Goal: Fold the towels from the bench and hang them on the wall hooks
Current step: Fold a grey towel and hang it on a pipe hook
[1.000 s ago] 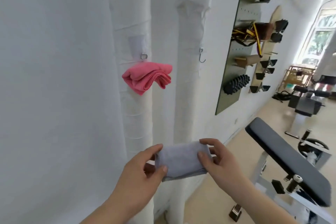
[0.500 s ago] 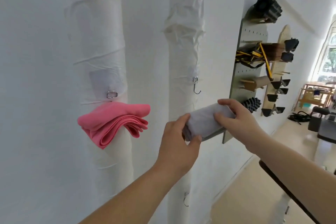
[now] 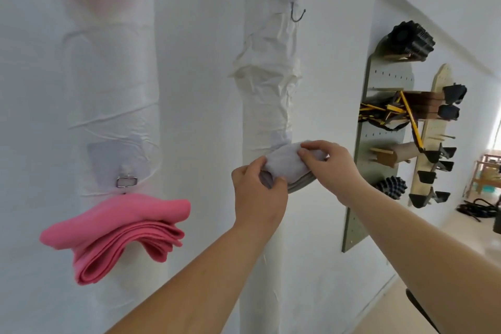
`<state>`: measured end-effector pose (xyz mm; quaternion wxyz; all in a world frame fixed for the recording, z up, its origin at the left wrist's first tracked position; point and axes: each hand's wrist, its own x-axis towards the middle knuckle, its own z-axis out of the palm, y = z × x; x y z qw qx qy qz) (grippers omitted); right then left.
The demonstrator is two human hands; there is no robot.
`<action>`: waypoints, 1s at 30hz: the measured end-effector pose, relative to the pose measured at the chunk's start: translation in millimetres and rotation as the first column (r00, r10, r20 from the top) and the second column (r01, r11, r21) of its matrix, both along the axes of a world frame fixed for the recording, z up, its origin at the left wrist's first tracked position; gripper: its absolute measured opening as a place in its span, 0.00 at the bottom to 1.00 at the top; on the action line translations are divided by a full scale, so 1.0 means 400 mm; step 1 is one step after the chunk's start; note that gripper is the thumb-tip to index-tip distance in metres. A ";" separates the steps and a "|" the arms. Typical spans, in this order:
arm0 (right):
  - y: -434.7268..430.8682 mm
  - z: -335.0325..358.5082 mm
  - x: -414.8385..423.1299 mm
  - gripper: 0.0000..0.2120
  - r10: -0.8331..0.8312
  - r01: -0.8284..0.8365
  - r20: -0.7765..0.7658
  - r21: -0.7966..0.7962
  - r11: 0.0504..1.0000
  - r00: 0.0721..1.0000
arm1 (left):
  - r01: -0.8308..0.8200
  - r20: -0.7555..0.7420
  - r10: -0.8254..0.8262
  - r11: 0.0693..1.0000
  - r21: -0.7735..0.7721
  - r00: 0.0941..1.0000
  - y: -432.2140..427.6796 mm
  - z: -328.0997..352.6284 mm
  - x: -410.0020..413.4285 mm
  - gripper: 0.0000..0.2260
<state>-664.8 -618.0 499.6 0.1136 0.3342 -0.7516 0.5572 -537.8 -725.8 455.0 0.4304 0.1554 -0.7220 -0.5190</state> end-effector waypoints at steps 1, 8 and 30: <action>-0.002 0.001 -0.001 0.06 0.011 -0.012 0.024 0.031 0.999 1.000 | -0.007 0.018 0.007 1.000 -0.019 1.000 -0.004 -0.004 -0.002 0.22; 0.003 0.017 -0.019 0.18 -0.061 0.044 0.051 0.283 0.958 0.997 | -0.147 0.088 0.264 0.751 -0.644 0.960 -0.012 -0.006 -0.007 0.18; 0.004 0.015 -0.020 0.18 0.072 -0.123 0.139 0.407 0.905 0.988 | 0.003 0.160 0.169 0.678 -0.735 0.973 -0.031 -0.034 -0.034 0.26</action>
